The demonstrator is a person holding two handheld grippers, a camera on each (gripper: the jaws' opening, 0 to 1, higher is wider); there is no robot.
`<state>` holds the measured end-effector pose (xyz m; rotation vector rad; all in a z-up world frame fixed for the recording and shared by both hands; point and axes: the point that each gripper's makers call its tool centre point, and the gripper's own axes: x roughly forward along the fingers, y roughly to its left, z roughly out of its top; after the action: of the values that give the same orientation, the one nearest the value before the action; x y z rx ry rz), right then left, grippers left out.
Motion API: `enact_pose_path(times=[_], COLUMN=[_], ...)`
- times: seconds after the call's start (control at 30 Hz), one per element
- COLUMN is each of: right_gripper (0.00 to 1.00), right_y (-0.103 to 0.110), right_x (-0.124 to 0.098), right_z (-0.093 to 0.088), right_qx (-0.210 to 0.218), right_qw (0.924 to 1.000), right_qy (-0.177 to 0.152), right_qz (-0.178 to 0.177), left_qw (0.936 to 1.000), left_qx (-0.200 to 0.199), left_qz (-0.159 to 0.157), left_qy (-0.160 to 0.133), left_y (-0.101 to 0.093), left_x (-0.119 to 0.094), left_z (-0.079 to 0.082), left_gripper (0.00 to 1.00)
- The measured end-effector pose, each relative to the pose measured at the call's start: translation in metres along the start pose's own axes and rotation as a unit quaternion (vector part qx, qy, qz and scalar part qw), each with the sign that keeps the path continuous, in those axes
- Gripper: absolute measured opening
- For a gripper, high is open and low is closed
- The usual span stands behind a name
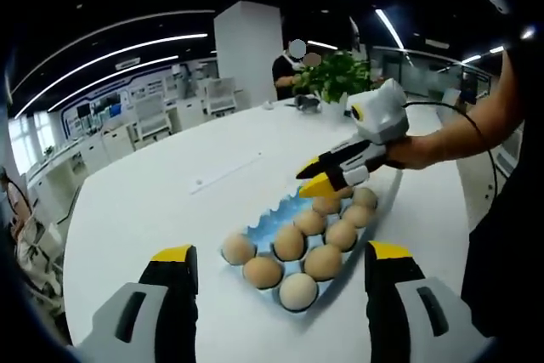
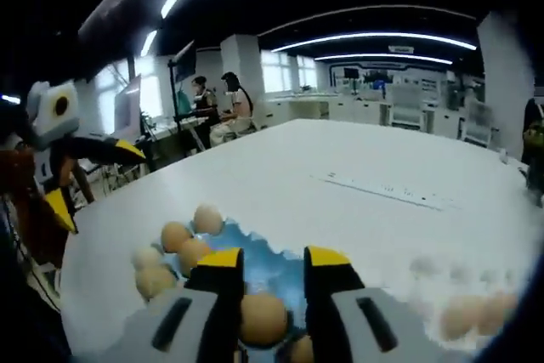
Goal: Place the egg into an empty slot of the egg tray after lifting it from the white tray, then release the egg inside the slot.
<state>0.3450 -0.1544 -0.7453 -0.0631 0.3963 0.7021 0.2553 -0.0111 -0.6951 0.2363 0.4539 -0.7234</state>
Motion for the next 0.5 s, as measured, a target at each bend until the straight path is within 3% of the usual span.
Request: enact_pose_path(times=[0.17, 0.33, 0.5], right_gripper=[0.25, 0.25, 0.26], right_y=[-0.059, -0.105, -0.137], right_x=[-0.034, -0.060, -0.073], right_z=[-0.015, -0.019, -0.029], right_qx=[0.016, 0.023, 0.035], right_qw=[0.9955, 0.9865, 0.9792], right_qy=[0.000, -0.014, -0.002], right_qz=[-0.094, -0.161, -0.200], left_qw=[1.0000, 1.0000, 1.0000], left_qx=[0.005, 0.005, 0.006], left_qz=[0.000, 0.003, 0.005], left_qy=[0.002, 0.003, 0.003], left_y=[-0.005, -0.006, -0.007], left_x=[0.002, 0.004, 0.005], left_z=[0.002, 0.004, 0.007], left_gripper=[0.80, 0.80, 0.80])
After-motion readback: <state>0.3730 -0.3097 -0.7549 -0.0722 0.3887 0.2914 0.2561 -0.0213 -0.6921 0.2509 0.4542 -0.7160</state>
